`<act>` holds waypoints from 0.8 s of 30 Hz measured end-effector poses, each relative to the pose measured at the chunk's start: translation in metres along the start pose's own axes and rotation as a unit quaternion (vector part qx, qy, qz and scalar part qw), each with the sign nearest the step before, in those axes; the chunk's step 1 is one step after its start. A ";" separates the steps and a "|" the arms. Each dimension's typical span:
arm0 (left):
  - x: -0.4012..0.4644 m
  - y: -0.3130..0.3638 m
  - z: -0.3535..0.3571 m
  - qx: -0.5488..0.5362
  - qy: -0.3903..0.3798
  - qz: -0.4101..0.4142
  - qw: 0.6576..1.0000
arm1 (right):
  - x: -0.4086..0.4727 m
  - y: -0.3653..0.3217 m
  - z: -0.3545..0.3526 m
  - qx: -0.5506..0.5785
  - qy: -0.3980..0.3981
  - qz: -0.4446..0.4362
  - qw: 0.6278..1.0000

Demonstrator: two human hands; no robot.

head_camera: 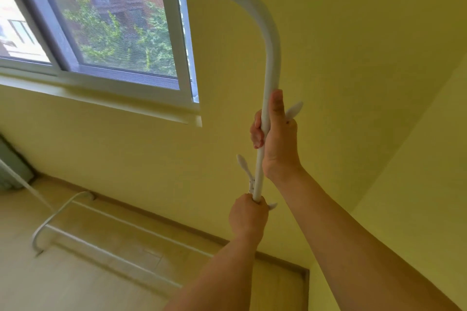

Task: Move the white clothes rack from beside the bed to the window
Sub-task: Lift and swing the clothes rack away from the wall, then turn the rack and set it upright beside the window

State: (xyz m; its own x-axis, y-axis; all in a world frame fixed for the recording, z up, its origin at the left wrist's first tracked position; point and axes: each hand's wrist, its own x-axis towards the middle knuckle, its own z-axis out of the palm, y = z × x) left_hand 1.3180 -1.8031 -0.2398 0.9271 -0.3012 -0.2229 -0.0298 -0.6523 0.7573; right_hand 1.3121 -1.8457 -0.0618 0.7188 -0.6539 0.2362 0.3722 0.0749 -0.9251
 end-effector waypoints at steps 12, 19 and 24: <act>0.047 -0.022 -0.044 -0.007 0.033 -0.037 0.999 | 0.028 0.029 0.060 0.015 -0.072 0.002 0.997; 0.063 -0.040 -0.065 -0.026 0.089 -0.079 0.993 | 0.032 0.042 0.090 0.050 -0.151 0.030 0.987; 0.077 -0.060 -0.091 -0.041 0.122 -0.089 0.988 | 0.032 0.051 0.125 0.087 -0.215 0.046 0.972</act>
State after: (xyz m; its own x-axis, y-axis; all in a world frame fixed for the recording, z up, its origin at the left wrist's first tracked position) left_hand 1.4249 -1.7234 -0.2468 0.9777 -0.0032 -0.2099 0.1632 -0.6176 0.7693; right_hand 1.4275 -1.7687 -0.0638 0.9189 -0.2654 0.2917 0.3610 0.2680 -0.8932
